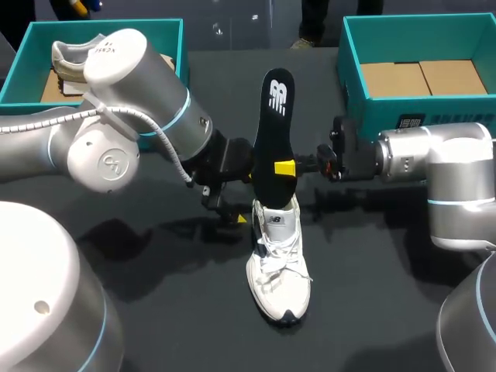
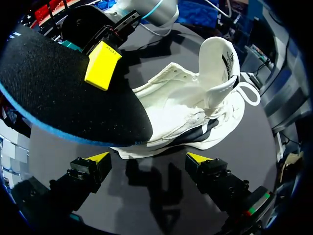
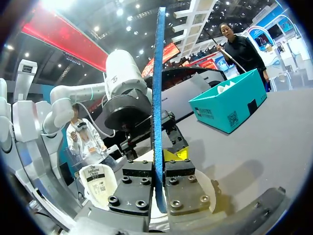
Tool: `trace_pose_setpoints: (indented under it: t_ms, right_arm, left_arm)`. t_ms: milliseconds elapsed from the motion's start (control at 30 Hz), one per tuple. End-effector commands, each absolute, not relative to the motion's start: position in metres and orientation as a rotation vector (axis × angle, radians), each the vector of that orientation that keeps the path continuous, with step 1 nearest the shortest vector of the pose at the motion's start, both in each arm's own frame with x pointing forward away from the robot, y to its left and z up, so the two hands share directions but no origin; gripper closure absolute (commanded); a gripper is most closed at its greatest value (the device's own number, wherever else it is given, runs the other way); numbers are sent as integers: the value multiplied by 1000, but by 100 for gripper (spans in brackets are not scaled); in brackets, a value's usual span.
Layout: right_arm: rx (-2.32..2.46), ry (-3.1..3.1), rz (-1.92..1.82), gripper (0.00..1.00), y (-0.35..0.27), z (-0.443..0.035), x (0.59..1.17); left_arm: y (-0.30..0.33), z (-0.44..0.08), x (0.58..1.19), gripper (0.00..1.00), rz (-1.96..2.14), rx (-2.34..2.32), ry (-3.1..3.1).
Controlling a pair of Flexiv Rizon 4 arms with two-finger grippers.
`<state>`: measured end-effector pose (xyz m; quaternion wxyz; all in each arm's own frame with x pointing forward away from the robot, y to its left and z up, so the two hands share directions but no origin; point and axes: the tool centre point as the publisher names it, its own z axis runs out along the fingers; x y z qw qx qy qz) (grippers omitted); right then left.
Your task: Take the shoe out of the shoebox, open the shoe tongue, remove and reinsert the insole, then place the shoe into the shoebox
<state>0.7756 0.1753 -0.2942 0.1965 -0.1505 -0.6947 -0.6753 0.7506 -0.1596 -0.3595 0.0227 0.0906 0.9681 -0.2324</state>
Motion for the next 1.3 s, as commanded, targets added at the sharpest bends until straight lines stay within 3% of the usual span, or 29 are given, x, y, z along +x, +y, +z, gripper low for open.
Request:
trace_pose_setpoints:
  t_ms: [33, 1300]
  right_arm:
    - [-417, -1945, -1876, 100, 177, -301, 772]
    - [-601, -1932, -1738, 100, 176, -346, 730]
  left_arm:
    - [-161, -360, 751, 0, -715, 281, 2999]
    - [-161, -360, 751, 0, -715, 281, 2999]
